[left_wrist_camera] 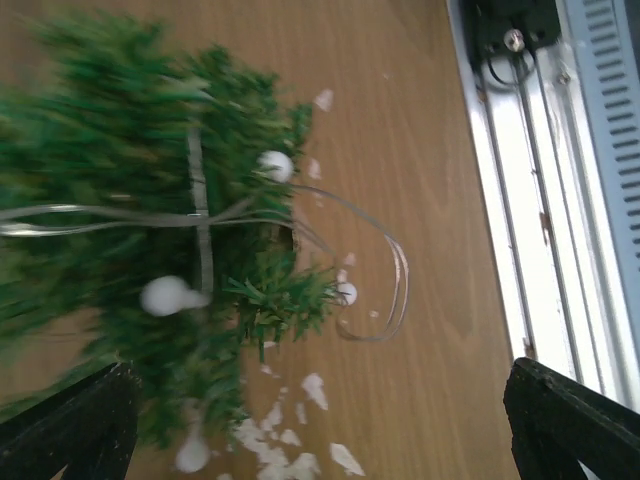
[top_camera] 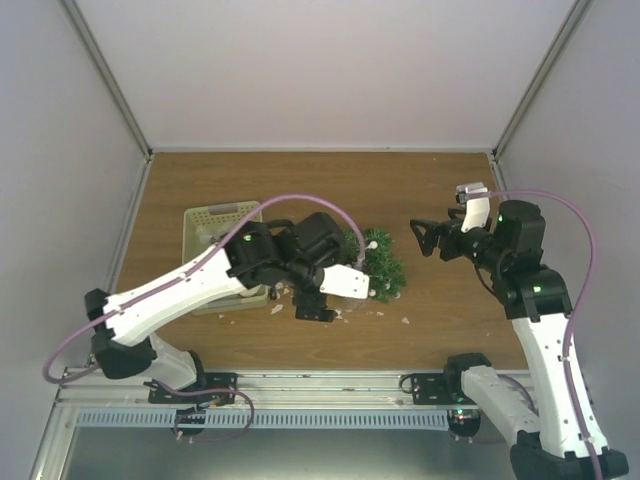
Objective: Decorate the small christmas tree
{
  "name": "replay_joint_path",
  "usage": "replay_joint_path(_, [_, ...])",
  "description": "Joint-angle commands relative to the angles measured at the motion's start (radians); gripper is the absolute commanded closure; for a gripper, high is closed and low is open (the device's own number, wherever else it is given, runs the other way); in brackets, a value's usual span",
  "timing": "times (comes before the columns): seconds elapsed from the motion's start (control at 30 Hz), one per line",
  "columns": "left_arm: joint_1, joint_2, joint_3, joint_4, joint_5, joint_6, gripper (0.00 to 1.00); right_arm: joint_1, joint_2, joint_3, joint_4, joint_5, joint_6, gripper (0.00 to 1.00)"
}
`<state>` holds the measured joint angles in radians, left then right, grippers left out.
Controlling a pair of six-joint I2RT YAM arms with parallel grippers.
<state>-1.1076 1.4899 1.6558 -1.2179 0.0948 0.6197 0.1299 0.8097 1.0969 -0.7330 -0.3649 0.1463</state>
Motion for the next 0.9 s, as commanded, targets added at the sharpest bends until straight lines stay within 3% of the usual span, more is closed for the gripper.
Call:
replay_joint_path(0.0, [0.023, -0.081, 0.078, 0.005, -0.043, 0.052, 0.01, 0.003, 0.009, 0.017, 0.018, 0.001, -0.014, 0.01])
replay_joint_path(0.23, [0.053, -0.136, 0.1, 0.023, -0.024, 0.07, 0.01, 0.003, 0.011, 0.04, 0.011, 0.027, -0.032, 0.0])
replay_joint_path(0.4, [0.099, -0.193, 0.107, 0.073, -0.103, 0.087, 0.02, 0.003, 0.013, 0.074, 0.019, 0.092, -0.071, 0.0])
replay_joint_path(0.47, [0.156, -0.236, 0.087, 0.145, -0.158, 0.094, 0.02, 0.002, 0.01, 0.108, 0.029, 0.208, -0.092, 0.0])
replay_joint_path(0.53, [0.229, -0.307, 0.017, 0.323, -0.208, 0.103, 0.01, 0.003, 0.001, 0.132, 0.068, 0.301, -0.123, 0.0])
replay_joint_path(0.7, [0.344, -0.37, -0.144, 0.517, -0.244, 0.101, 0.01, 0.003, -0.022, 0.106, 0.23, 0.319, -0.126, 0.0])
replay_joint_path(0.87, [0.438, -0.385, -0.278, 0.668, -0.245, 0.055, 0.01, 0.003, 0.056, 0.117, 0.245, 0.251, -0.106, 0.01])
